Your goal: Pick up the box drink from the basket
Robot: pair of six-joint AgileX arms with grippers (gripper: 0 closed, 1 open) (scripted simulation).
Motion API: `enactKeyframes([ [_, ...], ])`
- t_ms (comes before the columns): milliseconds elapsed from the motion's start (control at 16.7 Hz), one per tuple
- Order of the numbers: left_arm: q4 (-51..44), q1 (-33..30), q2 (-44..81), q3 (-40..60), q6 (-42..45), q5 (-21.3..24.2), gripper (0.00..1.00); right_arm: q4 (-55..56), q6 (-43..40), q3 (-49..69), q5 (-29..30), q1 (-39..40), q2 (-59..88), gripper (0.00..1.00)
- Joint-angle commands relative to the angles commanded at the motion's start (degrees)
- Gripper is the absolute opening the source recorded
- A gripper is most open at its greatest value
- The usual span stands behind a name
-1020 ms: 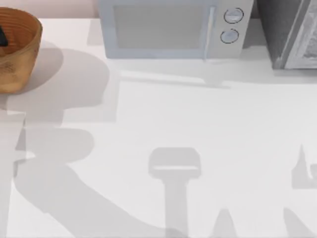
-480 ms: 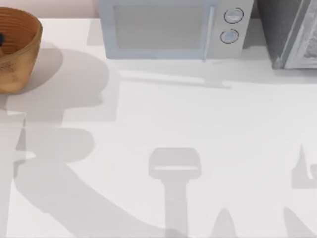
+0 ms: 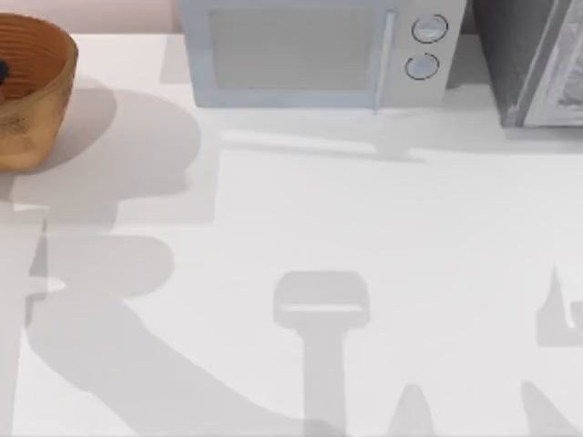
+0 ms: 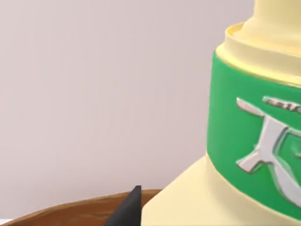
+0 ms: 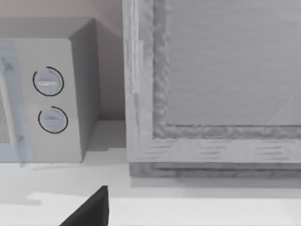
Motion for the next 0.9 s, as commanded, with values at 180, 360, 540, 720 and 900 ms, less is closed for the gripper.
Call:
enactKeyframes([
  [180, 0.0, 0.0, 0.0, 0.0, 0.0, 0.0, 0.0, 0.0, 0.0, 0.0, 0.0, 0.0, 0.0, 1.0],
  [360, -0.12, 0.41, -1.3, -0.05, 0.19, 0.04, 0.0, 0.0, 0.0, 0.0, 0.0, 0.0, 0.0, 1.0],
  [540, -2.06, 0.45, -1.91, 0.32, 0.04, -0.03, 0.0, 0.0, 0.0, 0.0, 0.0, 0.0, 0.0, 1.0],
  [720, -7.39, 0.45, -4.69, 2.43, -0.04, -0.13, 0.0, 0.0, 0.0, 0.0, 0.0, 0.0, 0.0, 1.0],
  [900, -14.52, 0.4, -8.9, 5.76, 0.03, -0.19, 0.0, 0.0, 0.0, 0.0, 0.0, 0.0, 0.0, 1.0],
])
